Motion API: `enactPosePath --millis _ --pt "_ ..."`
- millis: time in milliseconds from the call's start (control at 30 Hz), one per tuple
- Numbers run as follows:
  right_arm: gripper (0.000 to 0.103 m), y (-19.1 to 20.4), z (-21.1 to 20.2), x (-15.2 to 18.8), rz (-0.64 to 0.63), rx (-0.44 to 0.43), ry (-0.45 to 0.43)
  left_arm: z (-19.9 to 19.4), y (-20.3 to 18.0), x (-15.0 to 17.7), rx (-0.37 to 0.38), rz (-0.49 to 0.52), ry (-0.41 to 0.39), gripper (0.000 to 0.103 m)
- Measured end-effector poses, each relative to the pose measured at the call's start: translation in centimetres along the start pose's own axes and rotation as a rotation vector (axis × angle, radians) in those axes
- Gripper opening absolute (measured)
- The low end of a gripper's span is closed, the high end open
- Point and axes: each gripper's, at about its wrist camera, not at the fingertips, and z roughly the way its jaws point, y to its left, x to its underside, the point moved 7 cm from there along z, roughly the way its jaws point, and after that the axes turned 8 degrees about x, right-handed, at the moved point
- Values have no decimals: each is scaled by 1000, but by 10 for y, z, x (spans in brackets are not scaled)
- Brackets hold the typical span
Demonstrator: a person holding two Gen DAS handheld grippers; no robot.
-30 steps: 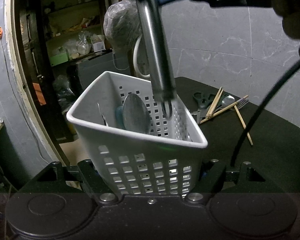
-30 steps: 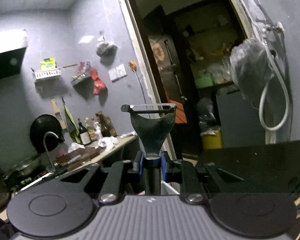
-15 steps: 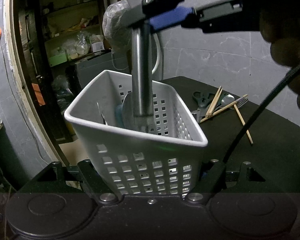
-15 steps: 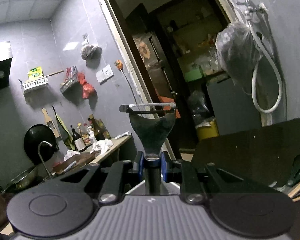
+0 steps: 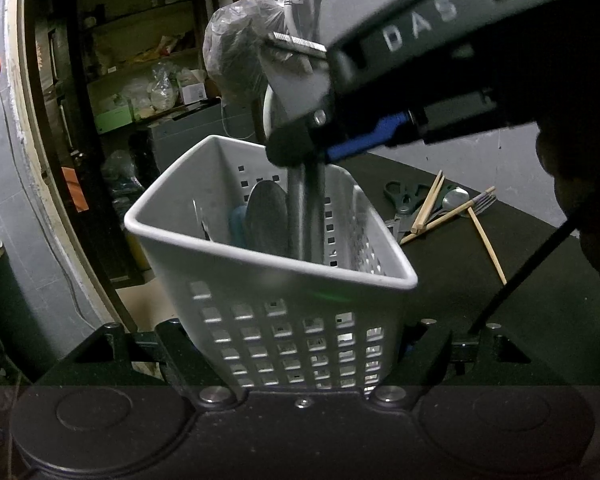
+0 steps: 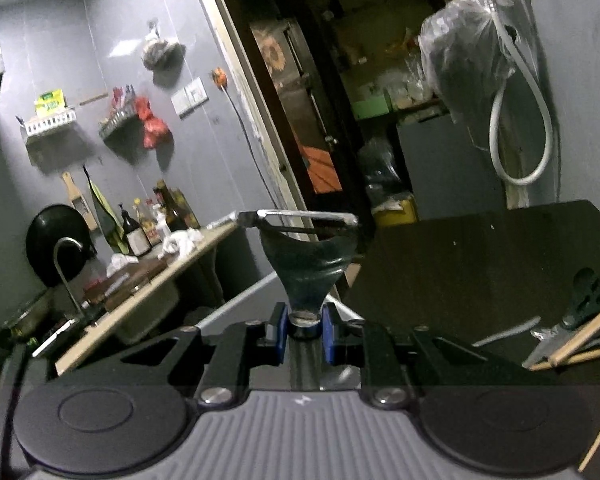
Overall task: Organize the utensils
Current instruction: 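Open the right gripper to release the peeler into the basket, then move the right gripper down to the silver spoon on the table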
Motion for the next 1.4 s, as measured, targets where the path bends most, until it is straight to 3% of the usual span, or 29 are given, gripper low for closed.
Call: enactPosePath --millis 200,433,533,600,667,767,867,1033,1400 --pt "22 1 1 5 -18 14 27 0 0 1 5 0 -2 79" --pt "35 6 -7 5 -57 29 15 1 1 2 8 1 -2 79" --pt "48 8 -18 0 -80 30 -29 1 2 2 9 2 -2 79" --pt "63 8 -25 -3 -88 44 -59 1 2 2 9 2 -2 79" --pt "72 4 -31 -8 -87 69 -89 1 2 2 9 2 -2 79" --pt "88 -10 -38 -13 -62 140 -126 1 2 2 9 2 0 79" --pt "96 -30 -41 -13 -5 207 -132 1 3 2 9 -3 6 79" --pt "100 -65 -32 5 64 297 -64 2 3 -1 3 -10 18 79" --pt "102 -117 32 20 132 285 62 7 1 -7 -6 -22 48 79"
